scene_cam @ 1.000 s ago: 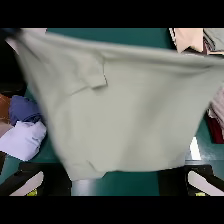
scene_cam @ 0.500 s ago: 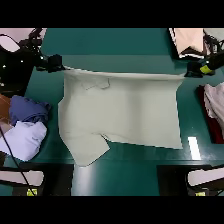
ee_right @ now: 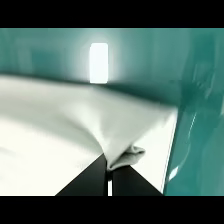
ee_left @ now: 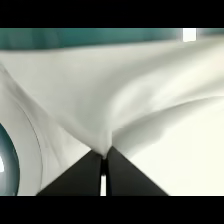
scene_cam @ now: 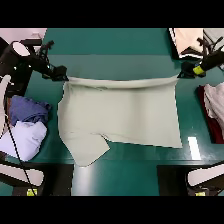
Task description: Fold the shirts.
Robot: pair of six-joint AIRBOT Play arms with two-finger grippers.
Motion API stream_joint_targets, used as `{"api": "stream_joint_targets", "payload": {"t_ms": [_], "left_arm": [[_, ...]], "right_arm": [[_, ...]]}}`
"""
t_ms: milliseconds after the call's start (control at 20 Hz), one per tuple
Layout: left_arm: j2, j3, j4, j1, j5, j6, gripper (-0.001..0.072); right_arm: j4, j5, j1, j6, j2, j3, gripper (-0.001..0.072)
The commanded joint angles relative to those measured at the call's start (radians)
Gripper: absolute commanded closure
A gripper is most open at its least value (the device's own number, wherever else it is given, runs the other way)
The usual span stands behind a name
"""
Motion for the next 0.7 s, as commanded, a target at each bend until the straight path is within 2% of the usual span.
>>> {"api": "stream_joint_targets", "payload": {"t_ms": [0, 50, 100, 150, 200, 250, 350, 500, 650], "left_arm": [[-0.003, -0.106, 0.019, 0.0, -0.033, 0.015, 0.068], [-0.003, -0.139, 0.022, 0.0, -0.018, 0.002, 0.0679], [-0.003, -0.163, 0.025, 0.0, -0.008, -0.023, 0.062], [-0.003, -0.174, 0.027, 0.0, -0.003, -0.042, 0.0326], [-0.003, -0.174, 0.027, 0.0, -0.005, -0.069, 0.0165], [0.003, -0.174, 0.027, 0.002, -0.008, -0.092, 0.0168], [0.042, -0.174, 0.073, 0.002, -0.045, -0.123, 0.0169], [0.157, -0.209, 0.237, 0.002, -0.129, -0.146, 0.0168], [0.385, -0.46, 0.276, 0.002, -0.081, -0.148, 0.0168]], "right_arm": [[0.012, -0.069, 0.003, -0.003, 0.082, -0.221, 0.0697], [0.013, -0.091, 0.002, -0.003, 0.101, -0.269, 0.0697], [0.019, -0.109, 0.002, -0.003, 0.117, -0.31, 0.0696], [0.019, -0.114, 0.002, -0.003, 0.127, -0.335, 0.0663], [0.02, -0.107, 0.002, -0.002, 0.131, -0.343, 0.0443], [0.02, -0.085, 0.002, -0.002, 0.134, -0.339, 0.0297], [0.016, -0.04, 0.0, -0.003, 0.167, -0.333, 0.0303], [0.016, 0.002, 0.0, -0.003, 0.278, -0.333, 0.0303], [0.017, -0.008, 0.001, -0.003, 0.4, -0.333, 0.0303]]}}
